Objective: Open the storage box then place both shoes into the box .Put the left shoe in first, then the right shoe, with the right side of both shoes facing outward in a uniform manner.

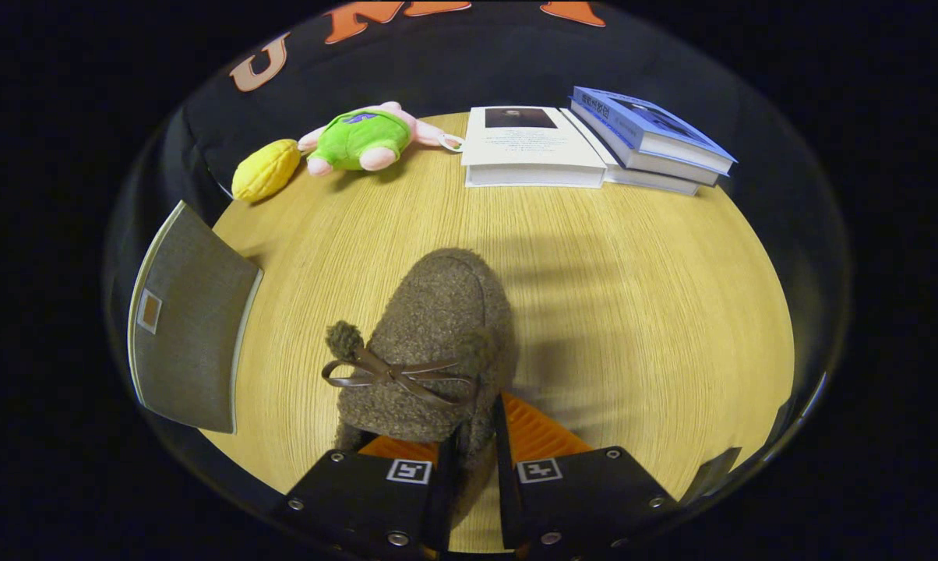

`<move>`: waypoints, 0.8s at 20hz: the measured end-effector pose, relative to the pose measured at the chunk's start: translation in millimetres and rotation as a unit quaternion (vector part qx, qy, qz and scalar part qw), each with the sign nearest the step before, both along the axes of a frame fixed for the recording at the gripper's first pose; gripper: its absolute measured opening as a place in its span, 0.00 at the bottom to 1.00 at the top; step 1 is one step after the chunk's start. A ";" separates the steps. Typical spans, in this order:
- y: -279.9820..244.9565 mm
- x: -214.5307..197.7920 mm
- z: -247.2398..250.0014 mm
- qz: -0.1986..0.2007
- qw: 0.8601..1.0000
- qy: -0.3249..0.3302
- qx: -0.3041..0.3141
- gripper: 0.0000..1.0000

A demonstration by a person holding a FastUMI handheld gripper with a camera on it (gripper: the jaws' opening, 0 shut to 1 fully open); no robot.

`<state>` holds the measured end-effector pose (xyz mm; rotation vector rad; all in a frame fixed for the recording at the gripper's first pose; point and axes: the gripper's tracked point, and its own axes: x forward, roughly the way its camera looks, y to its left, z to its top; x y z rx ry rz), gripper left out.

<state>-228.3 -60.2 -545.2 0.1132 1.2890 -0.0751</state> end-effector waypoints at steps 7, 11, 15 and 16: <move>21.5 6.1 31.9 -0.078 0.996 0.008 0.043 0.04; 62.0 22.7 78.0 -0.052 0.997 -0.005 0.051 0.03; 115.9 45.8 120.8 -0.037 0.996 -0.027 0.076 0.03; 130.3 49.7 129.3 -0.031 0.996 -0.030 0.084 0.03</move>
